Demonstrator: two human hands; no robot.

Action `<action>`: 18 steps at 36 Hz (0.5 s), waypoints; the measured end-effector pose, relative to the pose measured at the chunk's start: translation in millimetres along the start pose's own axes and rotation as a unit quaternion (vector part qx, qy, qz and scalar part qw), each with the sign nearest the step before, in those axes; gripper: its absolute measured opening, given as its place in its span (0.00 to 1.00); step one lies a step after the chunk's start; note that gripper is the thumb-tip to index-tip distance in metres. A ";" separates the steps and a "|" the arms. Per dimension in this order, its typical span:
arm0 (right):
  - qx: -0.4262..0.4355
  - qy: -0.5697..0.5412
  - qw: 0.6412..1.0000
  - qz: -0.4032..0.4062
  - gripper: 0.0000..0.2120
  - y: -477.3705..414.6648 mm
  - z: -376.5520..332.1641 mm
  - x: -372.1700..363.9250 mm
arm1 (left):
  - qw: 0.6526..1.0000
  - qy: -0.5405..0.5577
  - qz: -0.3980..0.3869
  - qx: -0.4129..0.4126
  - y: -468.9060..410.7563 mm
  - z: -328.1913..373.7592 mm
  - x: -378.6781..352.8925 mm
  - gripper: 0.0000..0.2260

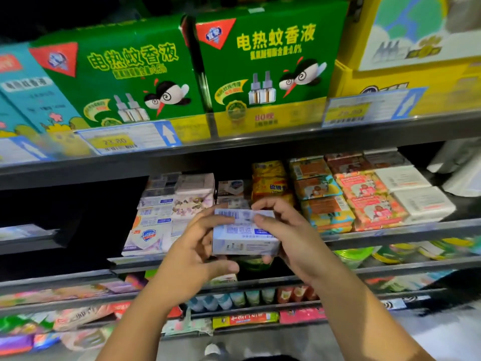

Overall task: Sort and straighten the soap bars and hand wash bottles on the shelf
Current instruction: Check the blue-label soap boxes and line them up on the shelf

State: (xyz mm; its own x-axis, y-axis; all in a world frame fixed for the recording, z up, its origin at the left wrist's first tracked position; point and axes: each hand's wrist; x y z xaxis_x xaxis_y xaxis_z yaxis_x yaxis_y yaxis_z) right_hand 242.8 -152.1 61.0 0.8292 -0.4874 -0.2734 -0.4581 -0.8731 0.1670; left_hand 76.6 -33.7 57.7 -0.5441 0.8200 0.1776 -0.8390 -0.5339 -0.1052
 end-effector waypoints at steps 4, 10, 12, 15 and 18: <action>-0.023 -0.099 0.990 -0.099 0.21 -0.3 -4.2 7.4 | 0.976 -0.196 0.077 -0.058 -6.1 -4.5 15.5 0.23; 0.068 0.182 0.979 -0.059 0.24 -4.9 0.0 5.4 | 0.992 -0.026 0.126 0.004 -3.7 4.0 9.8 0.17; 0.095 0.224 0.969 -0.034 0.21 -4.4 -0.5 1.0 | 0.989 -0.001 0.147 -0.006 -3.7 1.4 9.4 0.20; 0.097 0.265 0.959 -0.042 0.25 -5.1 9.9 0.7 | 0.982 0.008 0.188 -0.031 -6.5 -1.2 10.6 0.32; 0.120 0.331 0.932 -0.090 0.26 -9.8 22.5 -9.1 | 0.983 0.014 0.179 -0.038 -11.2 7.6 -1.1 0.35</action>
State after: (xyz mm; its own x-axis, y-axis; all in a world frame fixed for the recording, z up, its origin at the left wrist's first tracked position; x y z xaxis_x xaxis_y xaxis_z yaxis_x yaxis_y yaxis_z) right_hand 232.6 -139.5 40.6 0.8789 -0.2880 0.3802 -0.2855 -0.9562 -0.0643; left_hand 86.7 -30.2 66.1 -0.8039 0.5882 0.0888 -0.5912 -0.7734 -0.2289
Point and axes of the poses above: each hand's wrist, its own y-axis away from the middle knuckle, its own x-axis out of the back of the hand, z = x × y, and after that the axes turned 2 degrees about -y, right-handed
